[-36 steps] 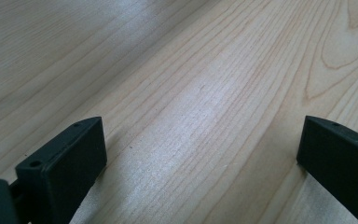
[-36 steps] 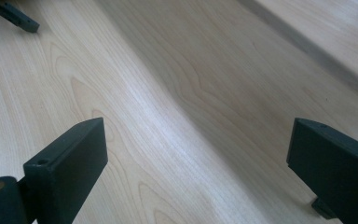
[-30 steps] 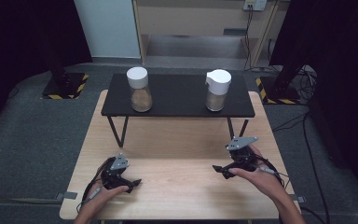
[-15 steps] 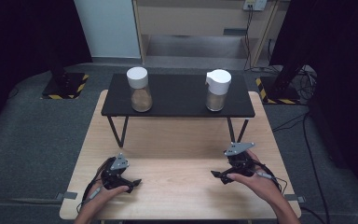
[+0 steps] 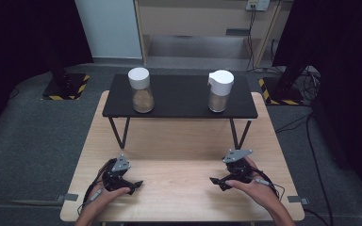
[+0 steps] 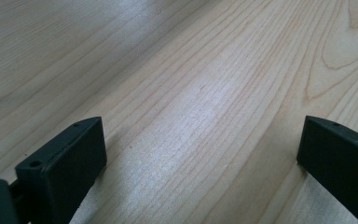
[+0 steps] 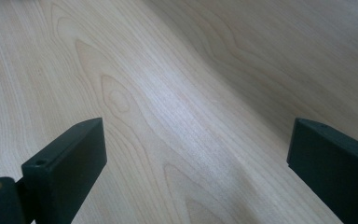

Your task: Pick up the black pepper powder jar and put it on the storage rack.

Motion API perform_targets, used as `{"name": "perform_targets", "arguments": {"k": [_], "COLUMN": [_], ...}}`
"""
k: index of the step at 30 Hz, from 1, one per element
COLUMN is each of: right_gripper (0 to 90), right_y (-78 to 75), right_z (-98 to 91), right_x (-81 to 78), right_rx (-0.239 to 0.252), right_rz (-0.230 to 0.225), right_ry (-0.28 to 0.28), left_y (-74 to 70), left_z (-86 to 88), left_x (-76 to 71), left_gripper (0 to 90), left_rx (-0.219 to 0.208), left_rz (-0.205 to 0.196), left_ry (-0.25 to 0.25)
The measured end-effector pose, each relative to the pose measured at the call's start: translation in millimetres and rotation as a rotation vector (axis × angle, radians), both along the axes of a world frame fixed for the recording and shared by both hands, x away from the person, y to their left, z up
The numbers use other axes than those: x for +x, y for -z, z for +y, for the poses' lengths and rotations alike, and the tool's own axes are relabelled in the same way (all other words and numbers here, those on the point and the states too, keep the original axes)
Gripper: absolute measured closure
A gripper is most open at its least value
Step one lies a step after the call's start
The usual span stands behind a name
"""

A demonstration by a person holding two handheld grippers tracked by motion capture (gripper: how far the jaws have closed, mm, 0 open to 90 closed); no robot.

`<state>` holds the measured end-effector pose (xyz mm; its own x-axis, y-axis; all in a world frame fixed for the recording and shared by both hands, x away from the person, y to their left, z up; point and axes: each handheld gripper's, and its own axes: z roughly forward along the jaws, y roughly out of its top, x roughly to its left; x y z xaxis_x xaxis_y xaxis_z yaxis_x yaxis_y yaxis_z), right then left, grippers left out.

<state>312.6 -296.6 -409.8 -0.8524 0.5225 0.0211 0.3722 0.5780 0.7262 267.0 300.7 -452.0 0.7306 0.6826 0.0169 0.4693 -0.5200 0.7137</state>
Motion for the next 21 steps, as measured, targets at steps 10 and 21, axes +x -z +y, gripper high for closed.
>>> {"name": "perform_targets", "arguments": {"k": [10,21], "right_gripper": [5.2,4.3], "right_y": [12.1,23.7], "right_z": [0.9,10.1], "right_x": [-5.7,-10.9], "right_rx": [0.013,0.01], "right_rz": [-0.003,-0.006], "right_ry": [0.001,-0.015], "left_y": [0.0,0.0], "left_z": [0.0,0.0], "left_x": [0.1,0.1], "left_gripper": [0.0,0.0], "left_rx": [0.0,0.0], "left_rz": [0.0,0.0], "left_ry": [0.0,0.0]}}
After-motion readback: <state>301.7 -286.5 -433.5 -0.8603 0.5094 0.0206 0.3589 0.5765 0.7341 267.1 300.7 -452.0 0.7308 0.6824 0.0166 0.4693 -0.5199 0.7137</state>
